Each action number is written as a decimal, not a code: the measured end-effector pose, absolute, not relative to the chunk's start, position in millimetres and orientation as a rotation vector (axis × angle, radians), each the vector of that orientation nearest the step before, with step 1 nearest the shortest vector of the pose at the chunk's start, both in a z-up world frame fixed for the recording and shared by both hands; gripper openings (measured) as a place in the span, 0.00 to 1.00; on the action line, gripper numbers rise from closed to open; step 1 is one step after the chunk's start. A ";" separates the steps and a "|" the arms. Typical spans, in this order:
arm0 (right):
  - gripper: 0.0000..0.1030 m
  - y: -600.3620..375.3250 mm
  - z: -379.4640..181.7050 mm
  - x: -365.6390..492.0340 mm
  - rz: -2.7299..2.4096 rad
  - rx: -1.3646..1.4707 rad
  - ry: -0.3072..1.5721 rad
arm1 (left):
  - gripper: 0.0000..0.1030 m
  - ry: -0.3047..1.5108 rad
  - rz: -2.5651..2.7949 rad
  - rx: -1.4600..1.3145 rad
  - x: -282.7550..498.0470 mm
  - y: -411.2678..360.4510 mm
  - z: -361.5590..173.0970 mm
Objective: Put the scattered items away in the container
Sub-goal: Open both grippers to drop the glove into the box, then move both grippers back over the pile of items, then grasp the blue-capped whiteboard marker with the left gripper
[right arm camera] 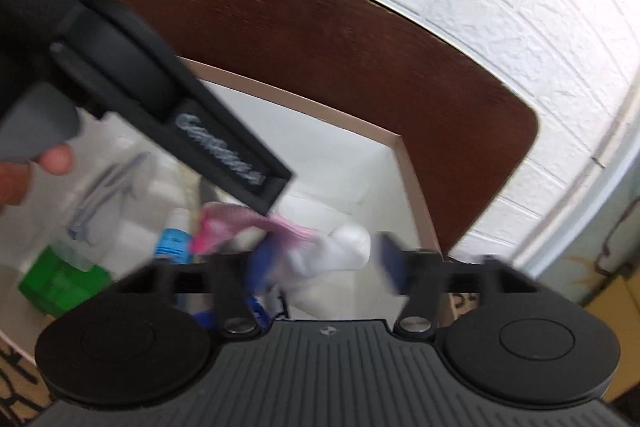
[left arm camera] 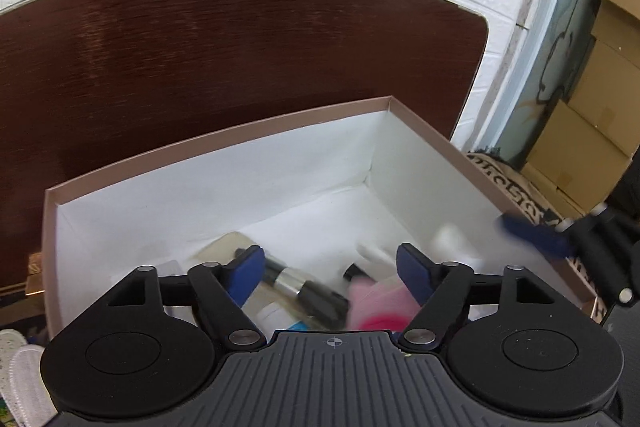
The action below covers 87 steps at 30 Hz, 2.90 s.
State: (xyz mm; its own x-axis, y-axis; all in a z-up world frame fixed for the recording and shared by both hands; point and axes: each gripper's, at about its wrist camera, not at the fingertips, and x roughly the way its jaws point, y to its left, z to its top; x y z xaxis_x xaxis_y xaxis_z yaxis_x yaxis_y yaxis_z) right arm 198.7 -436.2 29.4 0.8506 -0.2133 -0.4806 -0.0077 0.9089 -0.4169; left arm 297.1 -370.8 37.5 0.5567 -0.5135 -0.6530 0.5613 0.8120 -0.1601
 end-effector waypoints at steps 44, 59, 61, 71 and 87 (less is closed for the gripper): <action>1.00 -321.5 47.2 32.1 0.114 -0.180 0.395 | 0.93 0.543 -0.470 0.068 81.3 -217.1 42.2; 1.00 -206.4 -21.7 3.2 0.375 -0.168 0.500 | 0.93 0.654 -0.257 0.029 35.8 -83.7 -20.4; 1.00 -197.5 -28.8 6.0 0.401 -0.145 0.522 | 0.91 0.667 -0.230 0.011 39.4 -66.4 -24.2; 0.84 -166.3 -47.8 27.5 0.424 -0.137 0.577 | 0.71 0.724 -0.239 -0.061 65.4 -25.2 -36.7; 0.73 -160.3 -53.4 82.5 0.375 -0.157 0.574 | 0.53 0.756 -0.329 -0.077 115.7 -35.4 -48.7</action>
